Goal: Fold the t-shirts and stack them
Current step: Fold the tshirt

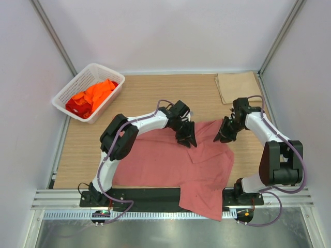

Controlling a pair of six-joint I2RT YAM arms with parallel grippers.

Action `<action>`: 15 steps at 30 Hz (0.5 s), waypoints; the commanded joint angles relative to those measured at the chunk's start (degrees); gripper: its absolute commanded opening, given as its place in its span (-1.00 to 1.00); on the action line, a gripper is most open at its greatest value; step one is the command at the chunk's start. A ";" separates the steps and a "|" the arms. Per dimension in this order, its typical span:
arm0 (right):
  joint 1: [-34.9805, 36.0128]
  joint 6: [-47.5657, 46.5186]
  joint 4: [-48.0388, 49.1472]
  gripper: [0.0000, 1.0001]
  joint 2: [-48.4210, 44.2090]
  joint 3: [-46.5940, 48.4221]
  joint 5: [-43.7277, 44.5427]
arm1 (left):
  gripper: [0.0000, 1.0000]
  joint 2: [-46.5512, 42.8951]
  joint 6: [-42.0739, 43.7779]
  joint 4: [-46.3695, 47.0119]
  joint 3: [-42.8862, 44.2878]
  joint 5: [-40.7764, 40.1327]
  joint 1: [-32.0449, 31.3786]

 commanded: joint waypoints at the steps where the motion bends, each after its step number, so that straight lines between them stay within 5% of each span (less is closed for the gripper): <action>1: -0.53 7.42 -8.94 -0.55 -0.40 2.85 -2.02 | -0.18 -2.52 -0.32 1.57 0.07 2.14 0.03; 3: -2.01 9.26 -10.52 -0.77 -0.23 2.68 -0.45 | -0.18 -2.96 -0.32 1.57 -0.11 2.23 0.03; 7: -4.22 9.19 -11.58 -0.71 1.87 -0.03 6.92 | -0.18 -3.67 1.16 -1.14 -0.28 1.01 -0.49; 15: -4.49 3.83 -13.86 0.18 2.50 1.17 23.45 | -0.17 -3.76 7.92 -14.48 3.66 -8.21 -3.83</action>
